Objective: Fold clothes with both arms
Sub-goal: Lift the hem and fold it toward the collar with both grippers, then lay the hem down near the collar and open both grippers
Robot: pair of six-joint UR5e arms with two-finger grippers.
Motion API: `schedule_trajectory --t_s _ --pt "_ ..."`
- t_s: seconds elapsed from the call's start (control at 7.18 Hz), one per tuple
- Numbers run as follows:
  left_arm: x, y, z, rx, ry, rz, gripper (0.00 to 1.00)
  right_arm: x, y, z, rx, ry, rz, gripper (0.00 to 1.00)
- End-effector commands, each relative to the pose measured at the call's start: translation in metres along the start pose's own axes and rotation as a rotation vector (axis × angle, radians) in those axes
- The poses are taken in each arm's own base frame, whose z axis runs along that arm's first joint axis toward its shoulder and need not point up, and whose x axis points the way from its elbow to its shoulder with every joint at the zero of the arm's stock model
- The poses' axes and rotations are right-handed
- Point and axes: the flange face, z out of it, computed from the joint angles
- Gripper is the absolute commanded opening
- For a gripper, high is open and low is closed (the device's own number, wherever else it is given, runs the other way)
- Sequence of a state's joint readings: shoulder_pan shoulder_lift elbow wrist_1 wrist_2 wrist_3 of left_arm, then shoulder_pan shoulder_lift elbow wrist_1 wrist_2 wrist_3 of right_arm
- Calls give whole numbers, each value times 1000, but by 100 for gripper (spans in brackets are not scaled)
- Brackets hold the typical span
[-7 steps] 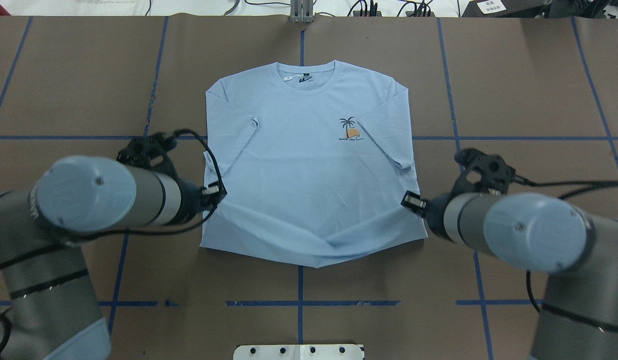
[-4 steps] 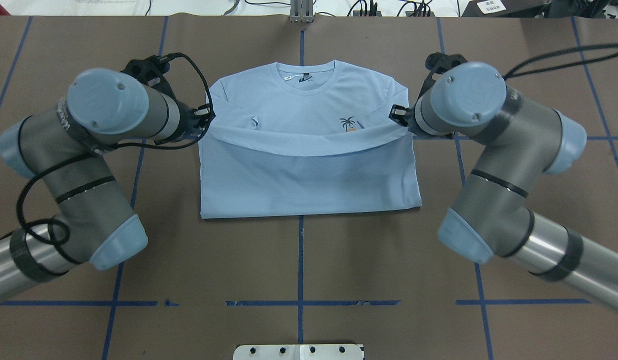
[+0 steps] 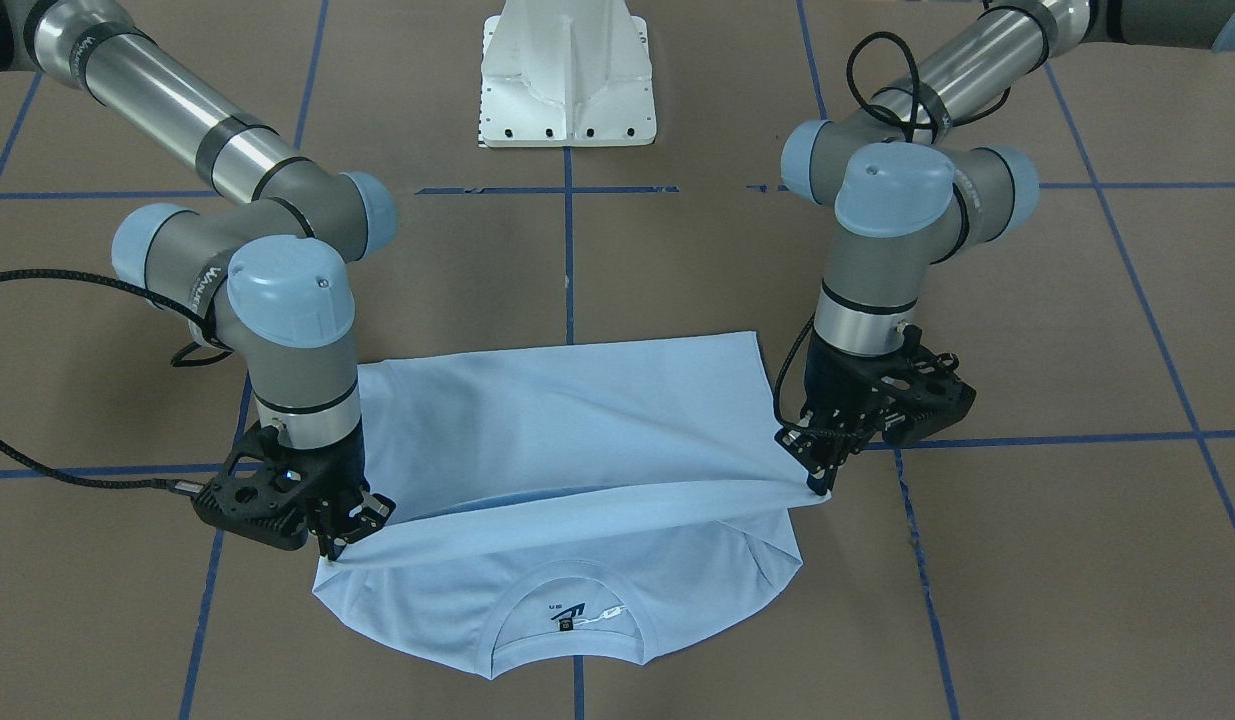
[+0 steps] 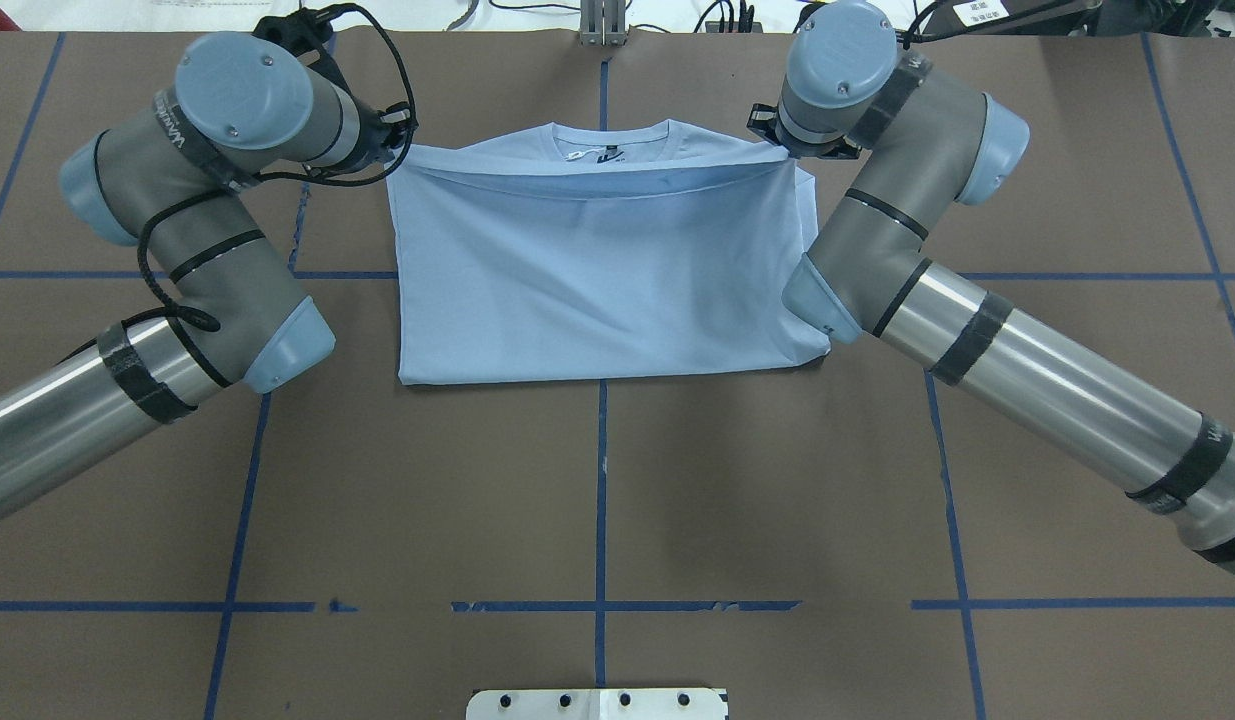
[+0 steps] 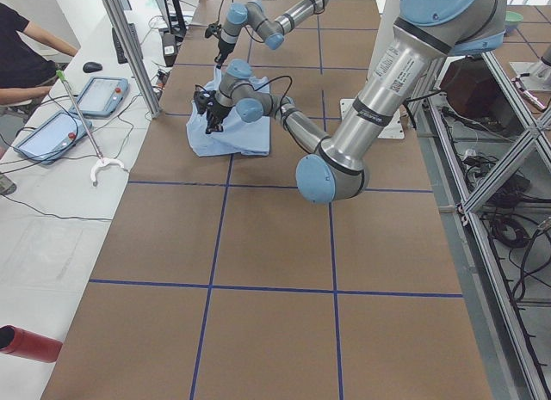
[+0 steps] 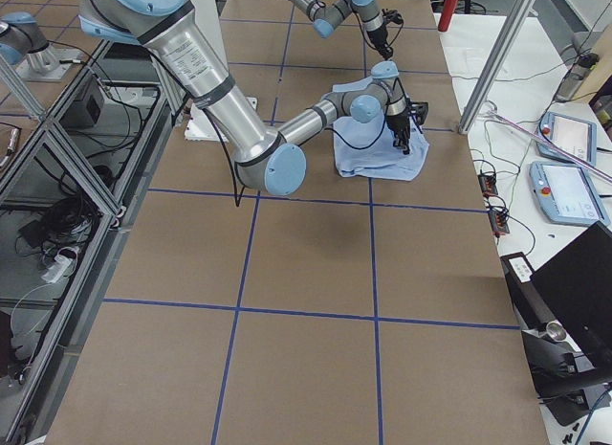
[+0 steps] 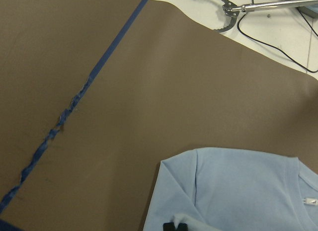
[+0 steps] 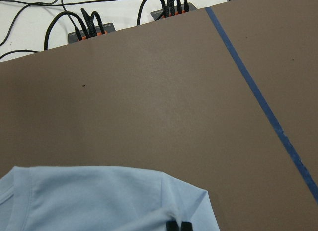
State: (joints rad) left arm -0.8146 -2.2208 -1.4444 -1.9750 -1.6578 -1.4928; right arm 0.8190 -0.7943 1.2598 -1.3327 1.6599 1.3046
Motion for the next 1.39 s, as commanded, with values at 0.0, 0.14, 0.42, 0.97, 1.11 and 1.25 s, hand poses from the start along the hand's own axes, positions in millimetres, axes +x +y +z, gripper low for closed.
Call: schedule_trajectory --t_s 0.0,0.14,0.42,0.97,1.11,1.25 --pt "11 -11 26 23 8 -3 0 1 -10 21 5 43 -39 0" --pt "12 -11 31 24 16 -4 0 1 -12 26 19 22 -52 0" --pt "4 -12 47 24 13 -3 0 6 -11 37 19 38 -60 0" --pt "7 -12 63 22 23 -1 25 4 -4 42 16 48 -93 0" --pt "7 -12 62 20 27 -1 35 3 -1 43 14 46 -96 27" --pt "8 -13 59 23 40 1 39 4 -4 42 17 47 -95 30"
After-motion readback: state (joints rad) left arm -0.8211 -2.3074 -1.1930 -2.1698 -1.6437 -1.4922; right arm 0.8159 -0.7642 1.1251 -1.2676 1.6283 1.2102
